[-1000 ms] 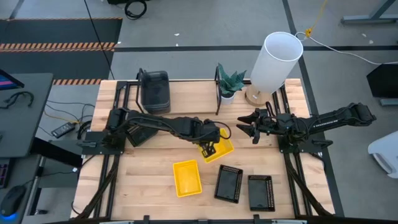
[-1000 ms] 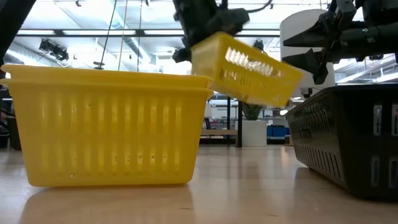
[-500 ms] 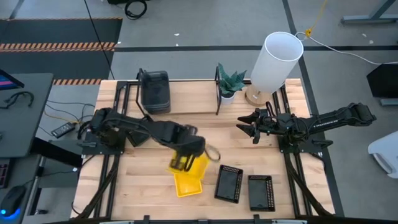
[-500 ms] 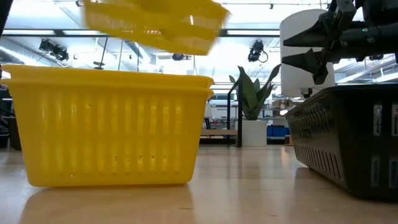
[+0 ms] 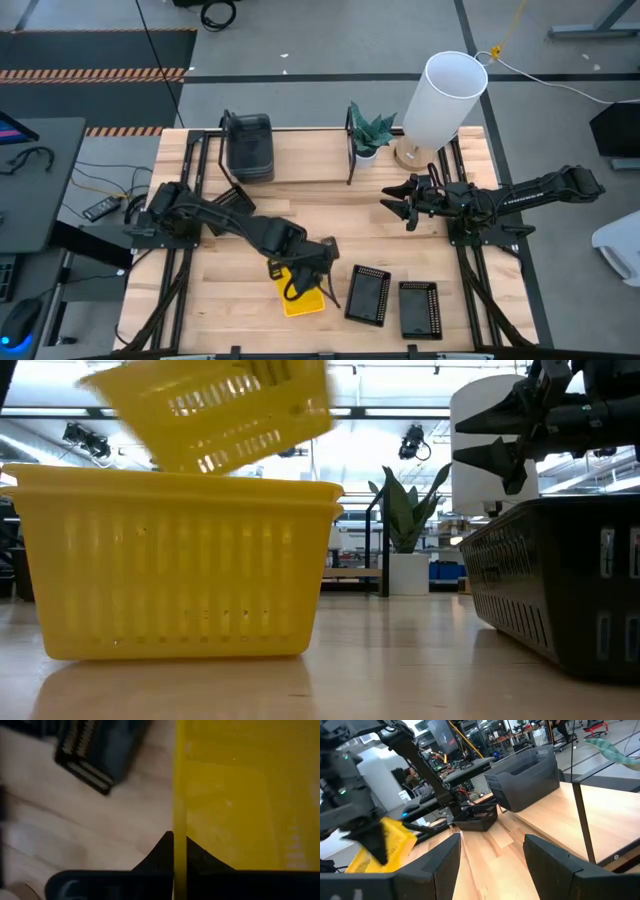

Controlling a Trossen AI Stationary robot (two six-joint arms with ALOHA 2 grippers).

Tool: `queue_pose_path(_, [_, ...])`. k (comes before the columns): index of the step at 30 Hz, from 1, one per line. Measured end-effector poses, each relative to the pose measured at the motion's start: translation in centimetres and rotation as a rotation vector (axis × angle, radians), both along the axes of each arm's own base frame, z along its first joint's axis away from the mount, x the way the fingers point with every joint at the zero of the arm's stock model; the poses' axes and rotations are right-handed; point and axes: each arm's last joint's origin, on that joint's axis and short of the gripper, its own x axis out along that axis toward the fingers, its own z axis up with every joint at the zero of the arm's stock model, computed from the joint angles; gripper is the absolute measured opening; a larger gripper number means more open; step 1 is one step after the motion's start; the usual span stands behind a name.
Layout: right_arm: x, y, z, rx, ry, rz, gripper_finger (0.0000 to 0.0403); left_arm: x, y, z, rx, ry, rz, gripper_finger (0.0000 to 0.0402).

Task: Stack baskets on shelf by color
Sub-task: Stack the right yellow bin on top of the yellow stacked bins

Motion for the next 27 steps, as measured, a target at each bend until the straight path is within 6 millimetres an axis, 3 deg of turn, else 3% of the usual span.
queue_pose_path(4, [0.0, 0.0, 0.0, 0.0, -0.003, 0.0, 0.0221, 0.7, -0.8, -0.3, -0.032, -0.044, -0.04, 0.0006])
queue_pose_path(16, [0.0, 0.0, 0.0, 0.0, -0.005, 0.0, 0.0221, 1.2, -2.8, -3.7, -0.018, 0.065, -0.172, 0.0006])
queue_pose_path(27, [0.0, 0.0, 0.0, 0.0, -0.003, 0.0, 0.0221, 1.4, -3.4, -5.3, -0.033, 0.119, -0.191, 0.0015])
